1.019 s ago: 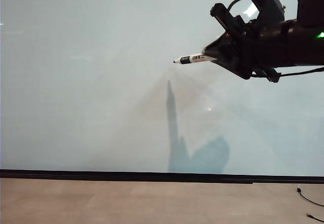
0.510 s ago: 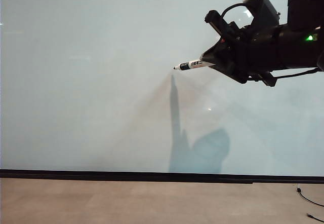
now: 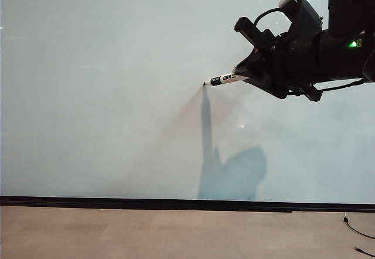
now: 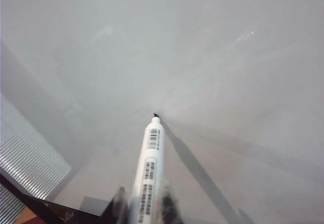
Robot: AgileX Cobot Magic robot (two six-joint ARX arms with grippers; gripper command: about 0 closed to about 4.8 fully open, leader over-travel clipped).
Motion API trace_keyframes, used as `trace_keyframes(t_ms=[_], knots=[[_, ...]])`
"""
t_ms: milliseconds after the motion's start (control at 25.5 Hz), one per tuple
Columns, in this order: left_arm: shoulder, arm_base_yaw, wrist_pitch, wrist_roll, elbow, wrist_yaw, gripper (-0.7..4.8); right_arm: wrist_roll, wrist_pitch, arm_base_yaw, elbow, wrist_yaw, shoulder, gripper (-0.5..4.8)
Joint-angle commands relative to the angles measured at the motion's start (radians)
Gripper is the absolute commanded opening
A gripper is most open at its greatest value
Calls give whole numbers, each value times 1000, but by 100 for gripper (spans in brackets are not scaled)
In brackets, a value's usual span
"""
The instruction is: Pick up the pen on the shelf to the right of the whiteboard and draw a cross mark.
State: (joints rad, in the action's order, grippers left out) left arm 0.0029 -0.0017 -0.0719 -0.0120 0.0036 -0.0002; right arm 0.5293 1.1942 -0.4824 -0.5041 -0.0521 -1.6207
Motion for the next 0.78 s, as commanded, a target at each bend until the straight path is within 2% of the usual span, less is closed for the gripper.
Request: trace_keyframes(t_ms=[39,784], knots=[[0,0,5,4,3,3,-5,-6,9,0,-5,25,4,-4],[0,0,5,4,3,3,-5,-13,8,0,13,58,5,-4]])
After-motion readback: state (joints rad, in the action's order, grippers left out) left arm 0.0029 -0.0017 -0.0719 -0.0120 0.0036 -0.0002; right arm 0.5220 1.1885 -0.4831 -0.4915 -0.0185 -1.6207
